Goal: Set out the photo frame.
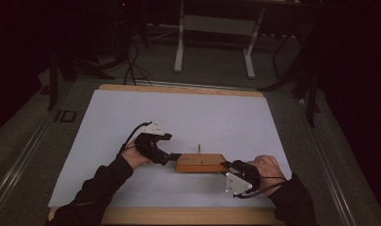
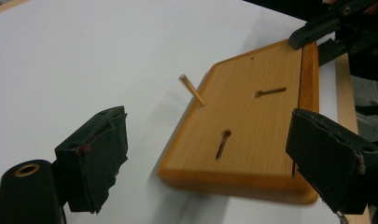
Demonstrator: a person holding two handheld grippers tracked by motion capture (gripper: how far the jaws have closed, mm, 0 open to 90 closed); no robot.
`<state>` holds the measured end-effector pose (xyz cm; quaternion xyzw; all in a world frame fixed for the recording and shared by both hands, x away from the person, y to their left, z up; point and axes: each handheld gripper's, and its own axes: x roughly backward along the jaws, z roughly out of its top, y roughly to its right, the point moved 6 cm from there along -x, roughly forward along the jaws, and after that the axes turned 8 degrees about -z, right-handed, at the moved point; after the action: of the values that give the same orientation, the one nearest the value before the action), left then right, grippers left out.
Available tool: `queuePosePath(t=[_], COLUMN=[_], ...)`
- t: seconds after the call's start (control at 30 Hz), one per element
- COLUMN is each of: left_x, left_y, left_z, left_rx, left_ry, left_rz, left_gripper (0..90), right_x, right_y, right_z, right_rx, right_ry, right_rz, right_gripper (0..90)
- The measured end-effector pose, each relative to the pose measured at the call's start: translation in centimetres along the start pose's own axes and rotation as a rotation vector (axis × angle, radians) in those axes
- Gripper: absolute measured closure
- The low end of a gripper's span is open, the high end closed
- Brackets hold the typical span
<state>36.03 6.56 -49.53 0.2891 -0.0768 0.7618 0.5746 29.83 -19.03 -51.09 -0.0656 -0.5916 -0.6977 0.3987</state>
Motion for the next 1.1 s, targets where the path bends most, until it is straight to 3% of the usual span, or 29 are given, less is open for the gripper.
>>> queuePosePath(t=[0.27, 0.57, 0.8, 0.93, 1.03, 1.1], left_x=[1.6, 2.0, 2.0, 1.8, 1.6, 1.5], left_y=[0.2, 1.6, 2.1, 2.4, 2.6, 2.6], left_z=[-1.5, -4.1, -5.3, -6.1, -6.5, -6.8], left_rx=[0.011, 0.026, 0.040, 0.018, 0.001, 0.013], left_ry=[-0.012, -0.047, -0.034, -0.020, -0.020, -0.010], left_rz=[0.033, 0.028, 0.031, 0.040, 0.049, 0.049], left_gripper=[11.7, 9.1, 9.1, 9.1, 9.1, 9.1], right_x=[-0.4, -1.0, -1.7, -2.2, -2.6, -2.9], right_y=[1.6, 3.5, 5.0, 6.0, 6.6, 7.0], right_z=[0.0, -0.4, -0.6, -0.9, -1.1, -1.3], right_rx=[-0.063, -0.131, -0.210, -0.268, -0.277, -0.284], right_ry=[0.011, 0.030, 0.020, 0.023, 0.030, 0.033], right_rz=[0.070, 0.165, 0.240, 0.274, 0.295, 0.314], right_gripper=[70.4, 70.3, 70.2, 70.1, 69.9, 69.8])
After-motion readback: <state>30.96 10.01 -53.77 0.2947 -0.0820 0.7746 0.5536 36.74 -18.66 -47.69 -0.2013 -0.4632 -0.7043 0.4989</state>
